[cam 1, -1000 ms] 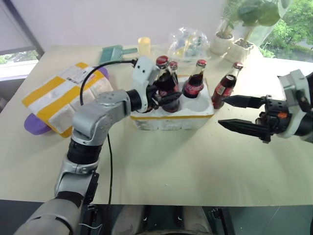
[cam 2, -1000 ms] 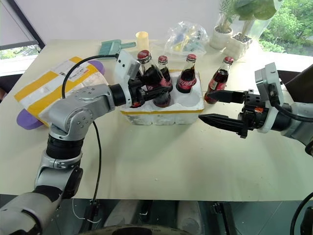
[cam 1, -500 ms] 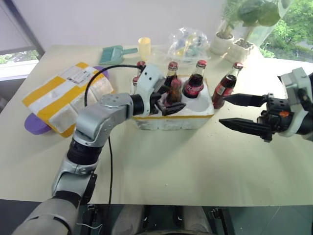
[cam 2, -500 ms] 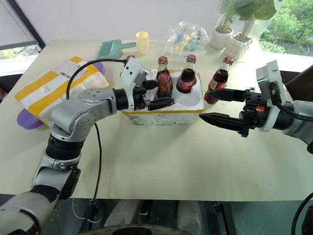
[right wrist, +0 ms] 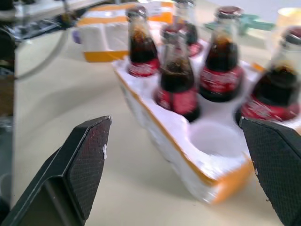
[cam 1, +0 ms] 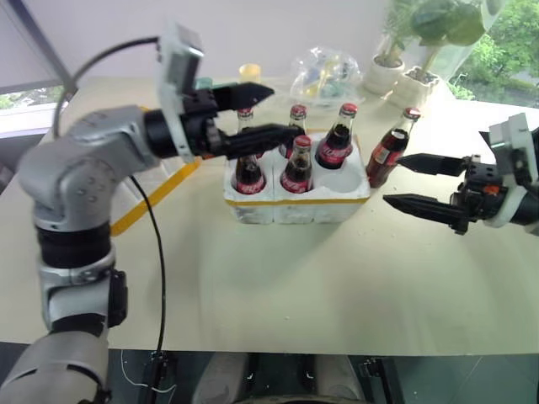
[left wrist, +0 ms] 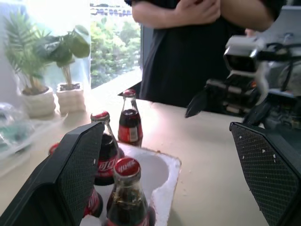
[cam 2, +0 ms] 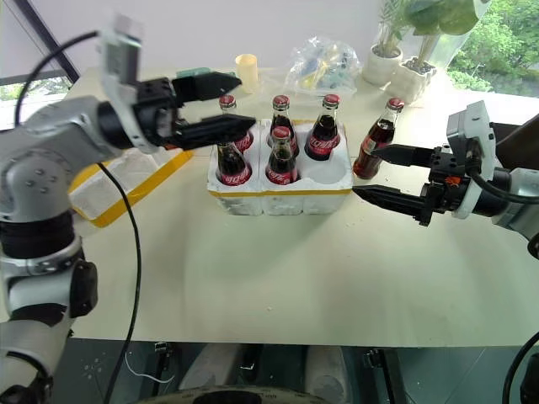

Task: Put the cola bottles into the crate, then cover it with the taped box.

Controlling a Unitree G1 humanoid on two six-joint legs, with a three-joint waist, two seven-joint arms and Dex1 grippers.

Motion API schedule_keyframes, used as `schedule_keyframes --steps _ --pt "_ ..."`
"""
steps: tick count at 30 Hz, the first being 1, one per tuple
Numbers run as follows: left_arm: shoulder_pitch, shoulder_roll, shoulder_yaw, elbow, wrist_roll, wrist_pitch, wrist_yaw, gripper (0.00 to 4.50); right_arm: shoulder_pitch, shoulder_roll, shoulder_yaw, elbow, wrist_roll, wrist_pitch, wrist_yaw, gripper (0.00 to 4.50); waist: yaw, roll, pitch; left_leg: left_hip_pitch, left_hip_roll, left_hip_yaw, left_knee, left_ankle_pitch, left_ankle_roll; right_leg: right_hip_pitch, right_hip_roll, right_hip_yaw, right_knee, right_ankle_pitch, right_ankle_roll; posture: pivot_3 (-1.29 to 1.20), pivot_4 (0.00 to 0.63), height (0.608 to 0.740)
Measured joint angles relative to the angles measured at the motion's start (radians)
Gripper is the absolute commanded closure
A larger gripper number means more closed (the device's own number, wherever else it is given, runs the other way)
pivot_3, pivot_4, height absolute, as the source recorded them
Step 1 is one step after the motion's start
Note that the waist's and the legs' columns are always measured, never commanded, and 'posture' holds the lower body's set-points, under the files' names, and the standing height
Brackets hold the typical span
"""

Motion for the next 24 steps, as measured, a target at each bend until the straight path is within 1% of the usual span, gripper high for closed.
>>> schedule_keyframes --steps 3,5,7,8,9,10,12,15,18,20,24 --pt "-0.007 0.091 0.042 0.072 -0.043 0.033 -0.052 0.04 -0.010 0.006 0.016 0.060 -0.057 -0.018 -0.037 0.00 -0.003 0.000 0.000 0.000 0.000 0.000 0.000 0.000 0.000 0.000 0.000 0.000 0.001 0.000 0.000 0.00 0.150 0.740" --pt "0.016 0.204 0.049 0.114 -0.050 0.047 -0.142 0.04 -0.019 0.021 0.025 0.101 -0.090 -0.024 -0.066 0.00 -0.008 0.000 0.000 0.000 0.000 0.000 -0.001 0.000 0.000 -0.001 0.001 0.000 0.001 0.000 0.000 0.00 0.150 0.740" --pt "0.096 0.324 0.049 0.115 -0.041 0.032 -0.272 0.04 -0.028 0.039 0.028 0.133 -0.112 -0.025 -0.100 0.00 -0.020 0.001 0.000 0.000 0.000 0.001 -0.002 0.001 -0.002 -0.001 -0.001 0.001 0.001 0.000 0.000 0.00 0.150 0.740" --pt "0.162 0.396 0.042 0.113 -0.022 0.003 -0.353 0.04 -0.042 0.055 0.031 0.148 -0.122 -0.026 -0.124 0.00 -0.024 0.001 0.000 0.000 0.000 0.001 -0.002 0.001 -0.002 -0.001 -0.001 0.001 0.000 0.000 0.000 0.00 0.150 0.740" --pt "0.215 0.444 0.032 0.116 0.002 -0.019 -0.409 0.04 -0.052 0.071 0.031 0.163 -0.133 -0.028 -0.146 0.00 -0.026 0.001 0.000 0.000 0.000 0.001 -0.003 0.001 -0.002 -0.001 -0.001 0.002 0.000 0.000 -0.001 0.00 0.150 0.740" --pt "0.252 0.469 0.024 0.124 0.026 -0.037 -0.447 0.04 -0.055 0.082 0.031 0.178 -0.145 -0.032 -0.166 0.00 -0.026 0.001 0.001 0.000 0.000 0.001 -0.003 0.001 -0.001 -0.001 -0.001 0.002 0.000 0.000 -0.001 0.00 0.150 0.740" --pt "0.298 0.499 0.015 0.137 0.067 -0.084 -0.489 0.04 -0.079 0.121 0.041 0.205 -0.163 -0.038 -0.201 0.00 -0.022 0.001 0.001 0.000 0.000 0.000 -0.003 0.000 -0.001 -0.001 -0.001 0.001 -0.001 -0.001 -0.003 0.00 0.150 0.740" --pt "0.329 0.501 0.021 0.145 0.096 -0.129 -0.489 0.04 -0.109 0.183 0.054 0.248 -0.185 -0.048 -0.245 0.00 -0.020 0.001 0.001 0.000 0.000 -0.001 -0.002 0.000 -0.001 0.000 -0.001 0.001 -0.002 -0.002 -0.004 0.00 0.150 0.740" --pt "0.353 0.500 0.035 0.142 0.104 -0.142 -0.480 0.04 -0.125 0.231 0.089 0.308 -0.228 -0.083 -0.269 0.00 -0.024 0.002 0.001 0.000 0.000 0.000 -0.003 0.000 0.000 -0.001 -0.001 0.001 -0.001 0.000 -0.001 0.00 0.150 0.740" --pt "0.362 0.495 0.043 0.129 0.103 -0.146 -0.464 0.04 -0.168 0.270 0.103 0.384 -0.258 -0.103 -0.288 0.00 -0.026 0.002 0.002 0.000 0.000 0.000 -0.004 0.000 -0.001 -0.002 -0.001 0.001 -0.001 0.000 -0.001 0.00 0.150 0.740" --pt "0.381 0.493 0.072 0.093 0.083 -0.137 -0.440 0.04 -0.243 0.306 0.113 0.509 -0.300 -0.147 -0.302 0.00 -0.029 0.002 0.002 0.000 0.000 0.000 -0.005 0.001 -0.002 -0.002 -0.001 0.001 -0.001 0.000 -0.001 0.00 0.150 0.740"
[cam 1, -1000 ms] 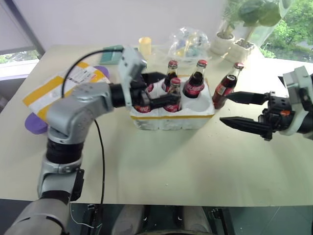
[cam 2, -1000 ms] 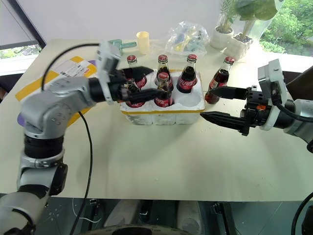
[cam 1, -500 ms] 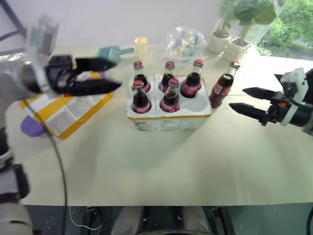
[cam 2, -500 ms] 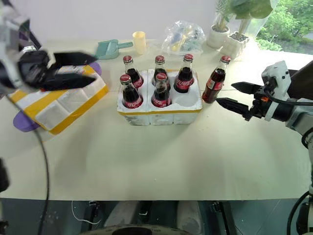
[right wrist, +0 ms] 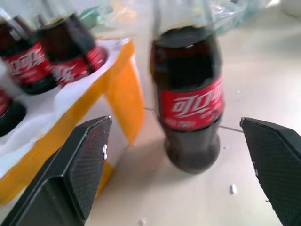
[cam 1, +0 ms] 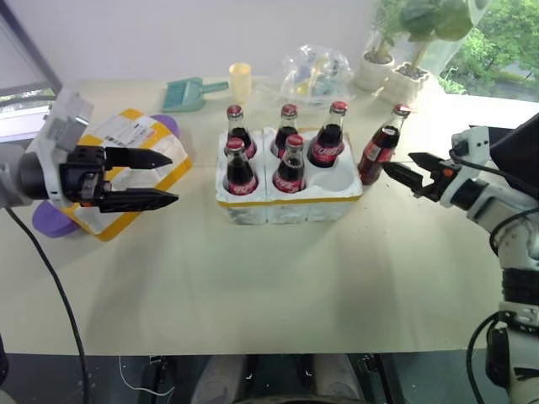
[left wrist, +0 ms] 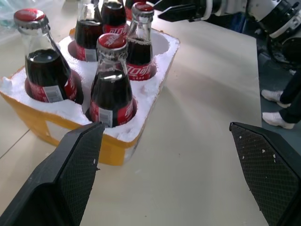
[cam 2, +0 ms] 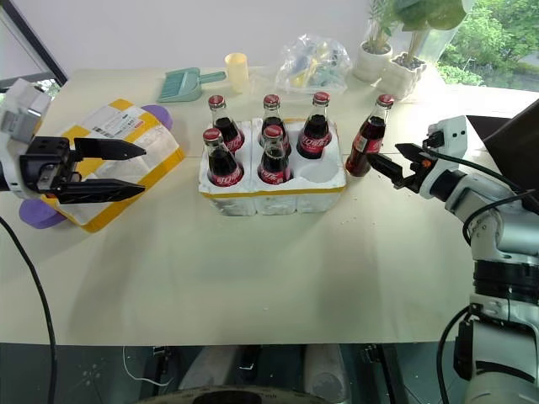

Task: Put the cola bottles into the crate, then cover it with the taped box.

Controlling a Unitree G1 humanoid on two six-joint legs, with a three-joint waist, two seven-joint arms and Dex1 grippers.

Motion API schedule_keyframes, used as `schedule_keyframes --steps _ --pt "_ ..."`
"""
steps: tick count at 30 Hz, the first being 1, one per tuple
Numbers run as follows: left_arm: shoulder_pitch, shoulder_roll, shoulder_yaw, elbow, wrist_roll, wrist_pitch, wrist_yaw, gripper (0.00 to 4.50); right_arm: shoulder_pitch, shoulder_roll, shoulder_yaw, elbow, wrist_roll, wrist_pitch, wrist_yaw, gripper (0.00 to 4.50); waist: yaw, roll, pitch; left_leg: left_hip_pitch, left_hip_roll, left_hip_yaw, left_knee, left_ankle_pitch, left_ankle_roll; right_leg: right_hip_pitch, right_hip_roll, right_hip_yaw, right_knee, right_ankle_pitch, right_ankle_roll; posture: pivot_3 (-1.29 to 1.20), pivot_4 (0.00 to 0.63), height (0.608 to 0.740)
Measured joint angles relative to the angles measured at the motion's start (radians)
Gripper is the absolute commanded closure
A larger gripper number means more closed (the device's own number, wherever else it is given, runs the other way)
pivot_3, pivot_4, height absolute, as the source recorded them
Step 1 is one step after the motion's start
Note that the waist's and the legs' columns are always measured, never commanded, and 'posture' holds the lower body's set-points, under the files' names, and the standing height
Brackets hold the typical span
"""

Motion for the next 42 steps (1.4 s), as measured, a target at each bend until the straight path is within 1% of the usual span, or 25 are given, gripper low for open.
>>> schedule_keyframes --steps 7,12,22,24,25,26,27,31,35,38,42 --pt "0.047 0.000 0.047 -0.030 -0.025 0.018 0.033 0.04 -0.077 0.058 0.032 0.158 -0.050 -0.068 0.015 0.00 -0.010 0.000 0.000 0.000 0.000 0.000 -0.002 0.001 -0.001 0.000 0.000 0.000 0.000 0.000 0.000 0.00 0.150 0.740" --pt "0.054 -0.006 0.056 -0.046 -0.042 0.022 0.050 0.04 -0.152 0.087 0.045 0.234 -0.082 -0.109 0.026 0.00 -0.020 0.000 0.000 0.001 0.000 0.000 -0.003 0.001 -0.002 -0.001 0.000 0.000 0.000 0.000 0.000 0.00 0.150 0.740" --pt "0.047 -0.015 0.055 -0.050 -0.044 0.021 0.066 0.04 -0.269 0.160 0.070 0.461 -0.157 -0.220 0.038 0.00 -0.022 0.000 0.000 0.001 0.000 0.000 -0.007 0.006 -0.009 -0.002 0.001 0.001 0.001 0.000 0.000 0.00 0.150 0.740" --pt "0.041 -0.017 0.055 -0.050 -0.044 0.020 0.066 0.00 -0.281 0.171 0.072 0.495 -0.166 -0.244 0.037 0.54 -0.022 0.000 0.000 0.001 0.000 0.000 -0.007 0.006 -0.009 -0.002 0.001 0.001 0.000 0.000 0.000 0.00 0.150 0.740" --pt "0.039 -0.020 0.054 -0.050 -0.044 0.019 0.067 0.00 -0.283 0.179 0.072 0.507 -0.167 -0.253 0.037 0.88 -0.023 0.000 0.000 0.002 0.000 0.000 -0.007 0.006 -0.009 -0.002 0.001 0.001 0.001 0.000 0.000 0.00 0.150 0.740" --pt "0.038 -0.021 0.052 -0.050 -0.044 0.019 0.067 0.00 -0.285 0.183 0.071 0.517 -0.171 -0.266 0.034 1.32 -0.023 0.000 0.000 0.002 0.000 0.000 -0.007 0.006 -0.009 -0.002 0.001 0.001 0.001 0.000 0.000 0.00 0.150 0.740" --pt "0.037 -0.022 0.048 -0.050 -0.043 0.019 0.067 0.00 -0.287 0.183 0.067 0.520 -0.174 -0.274 0.034 1.65 -0.023 0.000 0.000 0.002 0.000 0.000 -0.007 0.006 -0.009 -0.002 0.001 0.001 0.001 0.000 0.000 0.00 0.150 0.740" --pt "0.025 -0.025 0.041 -0.049 -0.043 0.016 0.066 0.00 -0.283 0.184 0.067 0.510 -0.173 -0.268 0.053 1.65 -0.024 0.000 0.000 0.002 0.000 0.000 -0.008 0.006 -0.010 -0.003 0.001 0.001 0.002 0.000 0.000 0.00 0.150 0.740" --pt "0.015 -0.030 0.033 -0.043 -0.041 0.006 0.064 0.00 -0.248 0.178 0.050 0.436 -0.148 -0.218 0.057 1.65 -0.024 0.001 0.001 0.001 0.000 0.000 -0.008 0.006 -0.010 -0.004 0.001 0.002 0.004 0.000 0.000 0.00 0.150 0.740" --pt "0.009 -0.034 0.029 -0.039 -0.041 0.005 0.062 0.00 -0.236 0.157 -0.008 0.356 -0.094 -0.146 0.047 1.65 -0.021 0.004 0.003 0.001 -0.001 0.000 -0.008 0.007 -0.010 -0.005 0.001 0.002 0.005 0.000 0.000 0.00 0.150 0.740" --pt "0.003 -0.037 0.020 -0.036 -0.041 0.005 0.056 0.00 -0.235 0.129 -0.098 0.162 0.037 -0.010 0.039 1.65 -0.020 0.004 0.003 0.001 0.000 0.000 -0.008 0.006 -0.010 -0.006 0.001 0.002 0.006 0.000 -0.001 0.00 0.150 0.740"
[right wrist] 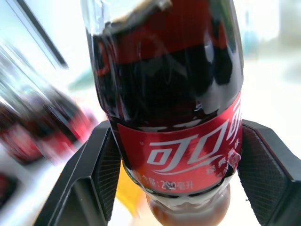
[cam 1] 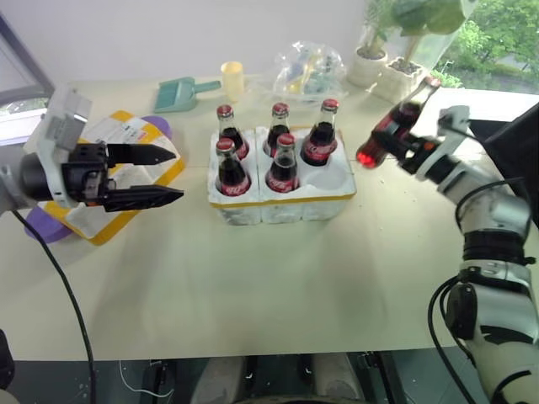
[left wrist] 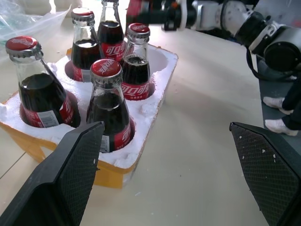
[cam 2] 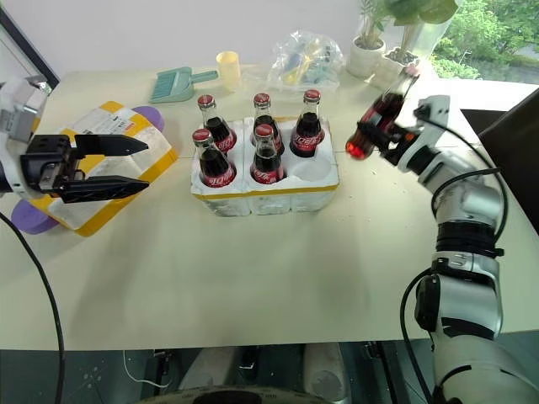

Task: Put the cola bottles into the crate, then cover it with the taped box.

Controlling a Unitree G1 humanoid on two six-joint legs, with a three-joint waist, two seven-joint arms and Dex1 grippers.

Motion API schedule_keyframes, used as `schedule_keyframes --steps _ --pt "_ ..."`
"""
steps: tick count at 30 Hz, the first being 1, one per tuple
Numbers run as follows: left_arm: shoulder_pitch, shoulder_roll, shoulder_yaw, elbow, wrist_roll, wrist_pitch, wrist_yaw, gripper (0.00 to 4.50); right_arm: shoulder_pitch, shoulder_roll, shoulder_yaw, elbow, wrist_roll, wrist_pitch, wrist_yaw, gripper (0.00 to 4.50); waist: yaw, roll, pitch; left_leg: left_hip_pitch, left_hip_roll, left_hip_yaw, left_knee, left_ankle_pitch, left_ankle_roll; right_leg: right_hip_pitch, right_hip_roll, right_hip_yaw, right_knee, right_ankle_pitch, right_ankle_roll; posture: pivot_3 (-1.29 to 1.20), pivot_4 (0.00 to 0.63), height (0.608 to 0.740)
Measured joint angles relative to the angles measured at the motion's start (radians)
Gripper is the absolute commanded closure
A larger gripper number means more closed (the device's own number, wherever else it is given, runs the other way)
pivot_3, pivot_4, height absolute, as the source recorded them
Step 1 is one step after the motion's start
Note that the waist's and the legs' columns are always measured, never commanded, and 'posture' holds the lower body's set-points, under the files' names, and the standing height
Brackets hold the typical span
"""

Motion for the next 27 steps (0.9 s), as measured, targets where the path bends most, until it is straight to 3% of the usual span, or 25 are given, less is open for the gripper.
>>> schedule_keyframes --steps 5,9,20,27 --pt "-0.010 -0.009 -0.026 0.009 0.007 -0.013 -0.011 0.00 0.016 -0.020 -0.041 -0.319 0.205 0.200 0.011 1.65 -0.004 0.000 0.000 0.000 0.001 0.000 0.000 -0.003 0.005 -0.001 0.000 0.000 0.002 0.000 -0.001 0.00 0.150 0.740" --pt "-0.015 -0.018 -0.029 0.010 0.012 -0.025 -0.012 0.00 0.097 -0.025 0.041 -0.457 0.234 0.255 0.039 1.65 0.000 -0.001 0.000 0.000 0.000 0.000 0.002 -0.003 0.005 0.000 0.000 0.000 0.002 0.000 -0.001 0.00 0.150 0.740" --pt "-0.018 -0.024 -0.029 0.007 0.023 -0.027 -0.009 0.00 0.145 -0.014 0.206 -0.454 0.124 0.215 0.035 1.65 0.001 -0.001 0.000 0.000 0.000 0.001 0.002 -0.003 0.005 -0.001 0.000 0.000 0.002 0.000 -0.001 0.00 0.150 0.740" --pt "-0.005 -0.024 -0.022 0.006 0.024 -0.027 -0.002 0.00 0.164 -0.028 0.317 -0.446 -0.002 0.104 0.110 1.65 0.001 -0.001 0.000 0.000 0.000 0.001 0.001 -0.003 0.005 -0.001 0.000 0.000 0.002 -0.001 -0.001 0.00 0.150 0.740"
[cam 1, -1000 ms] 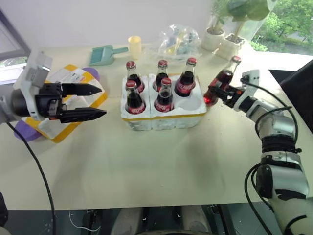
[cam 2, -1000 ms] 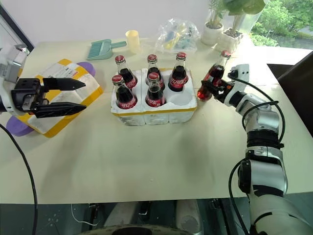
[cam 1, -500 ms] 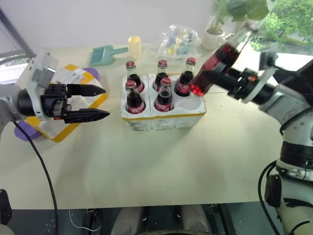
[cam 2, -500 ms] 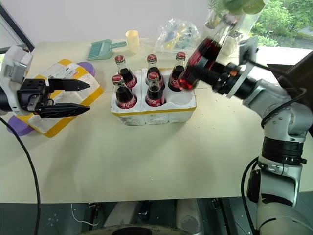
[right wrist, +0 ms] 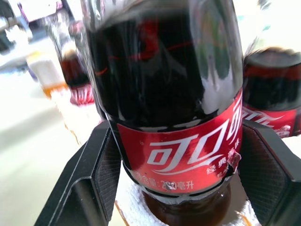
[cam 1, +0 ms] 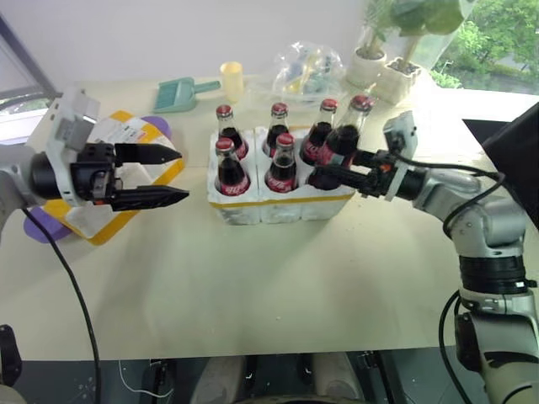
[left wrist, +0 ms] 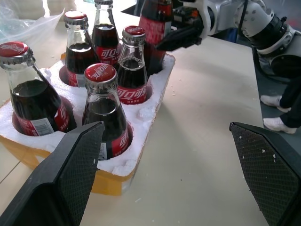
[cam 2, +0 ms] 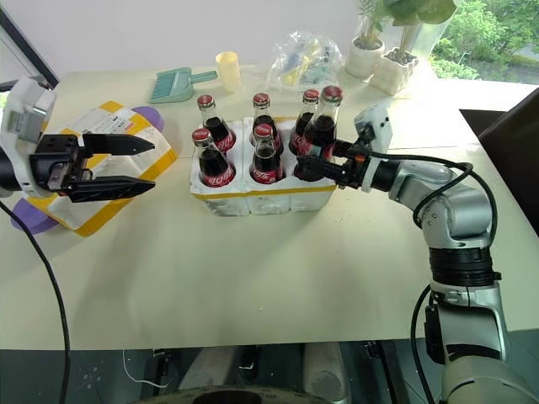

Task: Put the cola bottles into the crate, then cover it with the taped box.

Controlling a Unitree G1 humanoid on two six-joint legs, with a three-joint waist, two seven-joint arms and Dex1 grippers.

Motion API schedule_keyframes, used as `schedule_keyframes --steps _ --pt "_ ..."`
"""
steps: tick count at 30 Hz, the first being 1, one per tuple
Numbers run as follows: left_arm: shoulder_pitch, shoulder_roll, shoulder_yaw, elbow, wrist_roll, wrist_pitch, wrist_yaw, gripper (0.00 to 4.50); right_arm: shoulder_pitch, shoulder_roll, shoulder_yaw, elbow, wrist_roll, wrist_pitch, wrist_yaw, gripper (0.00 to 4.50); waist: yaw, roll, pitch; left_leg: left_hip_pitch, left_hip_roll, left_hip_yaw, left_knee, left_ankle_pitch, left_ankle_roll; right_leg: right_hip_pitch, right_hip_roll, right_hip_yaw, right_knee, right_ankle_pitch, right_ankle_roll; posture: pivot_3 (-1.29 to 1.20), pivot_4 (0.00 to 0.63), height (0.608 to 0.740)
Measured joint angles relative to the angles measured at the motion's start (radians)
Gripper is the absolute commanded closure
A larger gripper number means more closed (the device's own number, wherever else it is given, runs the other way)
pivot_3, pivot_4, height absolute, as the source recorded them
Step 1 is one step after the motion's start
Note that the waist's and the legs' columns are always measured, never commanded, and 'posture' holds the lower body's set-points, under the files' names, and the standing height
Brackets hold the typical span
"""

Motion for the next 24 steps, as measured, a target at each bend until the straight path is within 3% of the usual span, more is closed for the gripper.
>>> schedule_keyframes --steps 3,6,7,12,17,21,24 --pt "0.014 0.000 0.000 -0.004 0.000 0.000 0.007 0.00 -0.004 -0.001 0.041 0.028 -0.050 -0.034 0.016 1.65 -0.001 0.000 0.000 0.000 0.000 0.000 0.000 0.000 0.000 0.000 0.000 0.000 0.000 0.000 0.000 0.00 0.150 0.740" --pt "0.020 0.000 0.002 -0.017 0.000 0.000 0.013 0.00 -0.014 0.006 0.059 0.058 -0.072 -0.048 0.026 0.12 0.000 0.000 0.000 0.000 0.000 0.000 0.000 0.000 0.000 0.000 0.000 0.000 0.000 0.000 0.000 0.00 0.150 0.740" --pt "0.024 0.000 0.002 -0.021 0.000 0.000 0.014 0.00 -0.025 0.006 0.060 0.060 -0.072 -0.047 0.031 0.05 0.000 0.000 0.000 0.000 0.000 0.000 0.000 0.000 0.000 0.000 0.000 0.000 0.000 0.000 0.000 0.00 0.150 0.740" --pt "0.066 0.000 0.014 -0.053 -0.002 0.000 0.034 0.00 -0.036 -0.031 0.041 0.055 -0.050 -0.010 0.064 0.05 0.004 -0.001 0.000 0.000 0.000 0.000 0.001 0.000 0.000 0.000 0.000 0.000 0.000 0.000 0.000 0.00 0.150 0.740" --pt "0.142 0.000 0.093 -0.088 -0.003 0.002 0.078 0.00 -0.029 -0.156 -0.083 -0.026 0.073 0.075 0.154 0.05 0.003 -0.001 0.000 0.000 0.000 0.000 0.000 0.000 0.000 0.000 -0.001 0.000 -0.001 0.000 0.000 0.00 0.150 0.740" --pt "0.290 0.019 0.260 -0.157 0.036 0.002 0.148 0.00 0.008 -0.318 -0.194 -0.098 0.177 0.111 0.292 0.05 0.000 -0.001 0.000 0.000 0.001 0.000 -0.001 -0.001 0.001 0.000 -0.001 0.000 -0.001 0.000 0.000 0.00 0.150 0.740" --pt "0.452 0.042 0.377 -0.214 0.175 -0.036 0.209 0.00 0.015 -0.393 -0.246 -0.089 0.219 0.151 0.345 0.05 -0.003 -0.001 0.000 0.002 0.001 0.002 -0.001 -0.001 0.001 0.001 -0.002 0.001 -0.001 0.000 0.000 0.00 0.150 0.740"
